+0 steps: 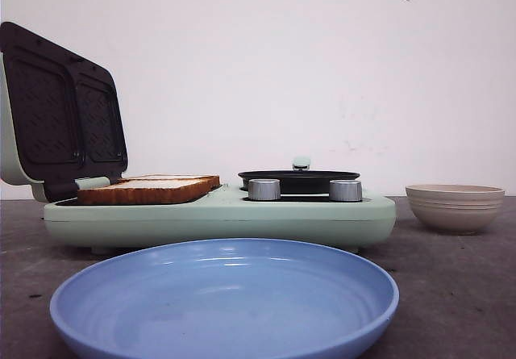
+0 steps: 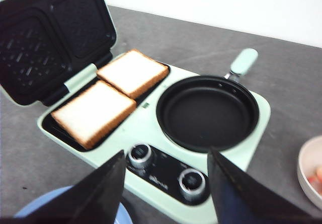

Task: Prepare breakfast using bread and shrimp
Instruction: 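Raise the right gripper away and hold it above the bowl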

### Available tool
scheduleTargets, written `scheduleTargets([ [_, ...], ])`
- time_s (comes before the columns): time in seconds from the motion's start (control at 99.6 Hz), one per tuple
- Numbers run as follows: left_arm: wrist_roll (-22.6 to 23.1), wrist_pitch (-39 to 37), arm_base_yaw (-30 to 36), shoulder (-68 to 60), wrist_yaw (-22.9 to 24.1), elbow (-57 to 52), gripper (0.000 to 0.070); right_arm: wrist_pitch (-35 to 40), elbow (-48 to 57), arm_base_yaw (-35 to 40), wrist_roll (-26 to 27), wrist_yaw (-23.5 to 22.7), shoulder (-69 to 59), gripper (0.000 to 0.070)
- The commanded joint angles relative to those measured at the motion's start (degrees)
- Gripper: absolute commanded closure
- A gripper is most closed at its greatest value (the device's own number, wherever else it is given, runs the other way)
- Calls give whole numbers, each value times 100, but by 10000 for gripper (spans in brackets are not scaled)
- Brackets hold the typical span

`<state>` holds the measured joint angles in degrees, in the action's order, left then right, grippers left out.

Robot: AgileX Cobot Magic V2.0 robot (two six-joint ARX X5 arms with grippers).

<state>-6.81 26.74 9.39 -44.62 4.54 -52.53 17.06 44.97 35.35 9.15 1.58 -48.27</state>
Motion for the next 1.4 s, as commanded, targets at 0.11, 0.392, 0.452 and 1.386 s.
scheduleTargets([
  [0.11,-98,-59,0,-31,-7,-63,389,-149,-507,44,264,39,221,398],
  [0.392,-643,-125,-2,-31,-7,-63,386,-575,-1231,52,417,-7,452,398],
  [0.452,-743,-129,-2,-31,-7,-63,385,-728,-1362,50,468,-7,511,398],
  [1.386,-4513,-1602,-962,-909,-767,-68,304,-966,-1467,50,199,-820,538,398],
])
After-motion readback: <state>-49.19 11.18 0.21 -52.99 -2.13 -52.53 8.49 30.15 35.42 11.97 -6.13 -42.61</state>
